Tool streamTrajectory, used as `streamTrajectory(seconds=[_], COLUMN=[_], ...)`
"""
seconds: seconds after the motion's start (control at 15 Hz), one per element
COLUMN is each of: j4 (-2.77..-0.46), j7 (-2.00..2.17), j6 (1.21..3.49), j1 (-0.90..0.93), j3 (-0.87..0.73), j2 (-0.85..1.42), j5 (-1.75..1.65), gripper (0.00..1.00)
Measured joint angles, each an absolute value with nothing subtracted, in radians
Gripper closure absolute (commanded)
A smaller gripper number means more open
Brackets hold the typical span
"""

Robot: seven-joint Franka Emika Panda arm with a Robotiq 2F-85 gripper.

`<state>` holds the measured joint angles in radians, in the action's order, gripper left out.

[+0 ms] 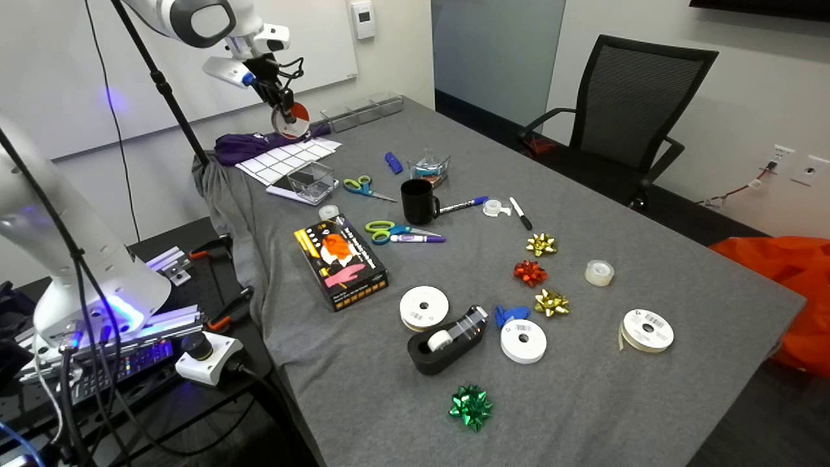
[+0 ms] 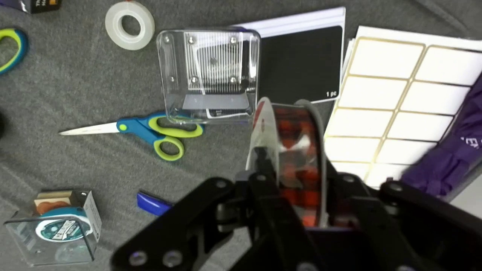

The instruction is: Remove the object in the clear case on the left and put it on the table

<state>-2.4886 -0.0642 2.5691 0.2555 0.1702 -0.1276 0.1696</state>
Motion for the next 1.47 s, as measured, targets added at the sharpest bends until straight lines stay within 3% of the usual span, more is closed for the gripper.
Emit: streamTrajectory(seconds=[0.73,1.47], j4=[-2.363,-2.329], j7=[0.218,0.613], j6=[2.555,2.526], j1=[0.124,0.134], j3=[0.122,0.035], j2=[-0.034,0.186], j5=[-0.084,-0.627], gripper=[0.93,0.93])
